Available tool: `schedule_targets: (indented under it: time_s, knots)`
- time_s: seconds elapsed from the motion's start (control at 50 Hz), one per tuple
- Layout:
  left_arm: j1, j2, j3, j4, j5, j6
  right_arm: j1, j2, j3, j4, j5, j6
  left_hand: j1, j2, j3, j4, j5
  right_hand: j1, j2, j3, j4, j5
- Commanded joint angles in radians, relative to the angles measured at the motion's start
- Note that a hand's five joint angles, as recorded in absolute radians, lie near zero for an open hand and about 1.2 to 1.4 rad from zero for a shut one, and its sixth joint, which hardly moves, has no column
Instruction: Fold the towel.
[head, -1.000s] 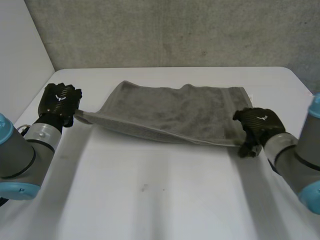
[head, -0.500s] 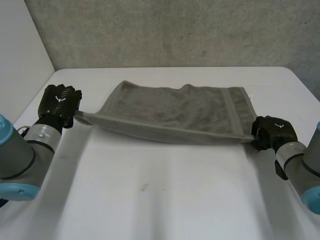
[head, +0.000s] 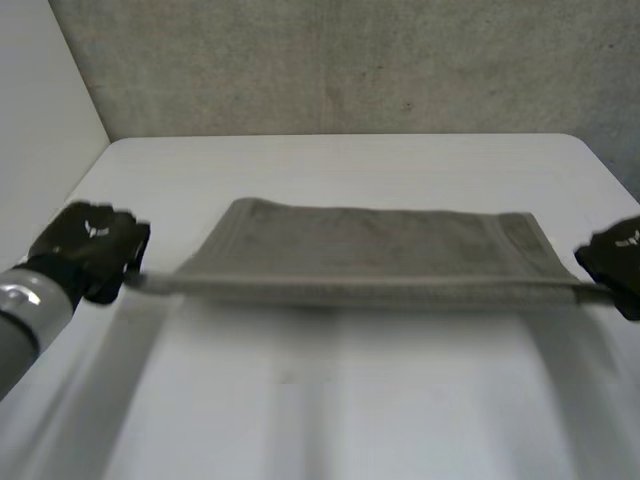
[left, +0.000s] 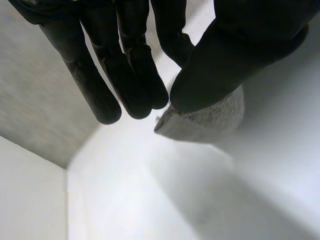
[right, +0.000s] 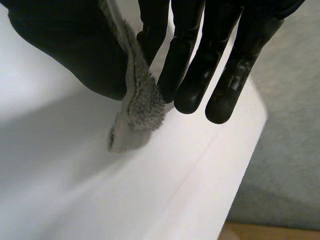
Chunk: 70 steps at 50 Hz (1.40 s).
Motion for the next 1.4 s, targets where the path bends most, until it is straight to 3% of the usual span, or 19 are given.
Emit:
schedule_targets:
  time_s: [0.02,0.14,0.24,0.34,0.4,0.44,0.46,0.5,0.62,0.72,0.84,0.94,1.04,1.16,1.32,1.36,1.38,1.4]
  knots:
    - [0.009,0.007,-0.025,-0.119,0.008,0.111,-0.037,0.009,0.003,0.081,-0.008,-0.084,0.186,0.178,0.180,0.179,0.180,0.438,0.225,0.212,0.207,0.243]
    - [0.016,-0.198,-0.002,-0.022,-0.006,0.123,-0.023,0.165,0.001,0.007,0.012,-0.084,0.186,0.178,0.180,0.179,0.180,0.438,0.225,0.212,0.207,0.243]
    - [-0.012,-0.331,0.099,0.002,-0.007,0.125,0.064,0.259,-0.076,-0.028,0.074,-0.084,0.186,0.178,0.180,0.179,0.180,0.438,0.225,0.212,0.207,0.243]
    - [-0.020,-0.454,0.286,0.007,-0.014,0.125,0.190,0.355,-0.353,-0.129,0.208,-0.084,0.186,0.178,0.180,0.179,0.180,0.438,0.225,0.212,0.207,0.243]
    - [-0.032,-0.484,0.469,0.019,-0.040,0.117,0.207,0.361,-0.439,-0.174,0.225,-0.079,0.186,0.178,0.180,0.179,0.180,0.438,0.225,0.212,0.207,0.243]
    - [-0.049,-0.504,0.699,0.080,-0.085,0.097,0.225,0.363,-0.595,-0.320,0.228,-0.073,0.186,0.178,0.180,0.179,0.180,0.438,0.225,0.212,0.207,0.243]
    - [-0.049,-0.504,0.700,0.080,-0.086,0.097,0.226,0.363,-0.596,-0.321,0.228,-0.073,0.186,0.178,0.180,0.179,0.180,0.438,0.225,0.212,0.207,0.243]
    - [-0.055,-0.512,0.910,0.189,-0.135,0.033,0.244,0.346,-0.681,-0.532,0.226,-0.034,0.186,0.178,0.180,0.179,0.180,0.438,0.225,0.212,0.207,0.243]
    - [-0.052,-0.487,1.026,0.301,-0.152,-0.127,0.259,0.286,-0.642,-0.820,0.219,0.040,0.186,0.178,0.180,0.179,0.180,0.438,0.225,0.212,0.207,0.243]
    - [-0.054,-0.434,0.881,0.317,-0.149,-0.227,0.261,0.252,-0.480,-0.837,0.168,0.066,0.186,0.178,0.180,0.179,0.180,0.438,0.225,0.212,0.207,0.243]
    - [-0.049,-0.423,0.664,0.369,-0.144,-0.230,0.253,0.252,-0.347,-0.834,0.156,0.099,0.186,0.178,0.180,0.179,0.180,0.438,0.225,0.212,0.207,0.243]
    - [-0.026,-0.438,0.397,0.525,-0.127,-0.231,0.247,0.280,-0.193,-0.827,0.092,0.134,0.186,0.178,0.180,0.179,0.180,0.438,0.225,0.212,0.207,0.243]
    - [-0.020,-0.486,0.239,0.637,-0.074,-0.225,0.242,0.364,-0.110,-0.829,0.007,0.141,0.186,0.178,0.180,0.179,0.180,0.438,0.225,0.212,0.207,0.243]
    - [-0.020,-0.515,0.141,0.660,-0.055,-0.223,0.244,0.417,-0.057,-0.809,-0.005,0.138,0.186,0.178,0.180,0.179,0.180,0.438,0.225,0.212,0.207,0.243]
    - [0.034,-0.398,0.004,0.478,-0.060,-0.142,0.239,0.351,-0.031,-0.548,-0.005,0.128,0.186,0.178,0.180,0.179,0.180,0.438,0.225,0.212,0.207,0.243]
    - [0.071,-0.301,-0.040,0.238,-0.070,0.026,0.206,0.271,-0.030,-0.309,-0.001,0.097,0.186,0.178,0.180,0.179,0.180,0.438,0.225,0.212,0.207,0.243]
    - [0.071,-0.300,-0.040,0.237,-0.070,0.027,0.206,0.271,-0.030,-0.307,-0.001,0.097,0.186,0.178,0.180,0.179,0.180,0.438,0.225,0.212,0.207,0.243]
    - [0.090,-0.264,-0.054,0.083,-0.076,0.115,0.168,0.228,-0.028,-0.163,-0.005,0.059,0.186,0.178,0.180,0.179,0.180,0.438,0.225,0.212,0.207,0.243]
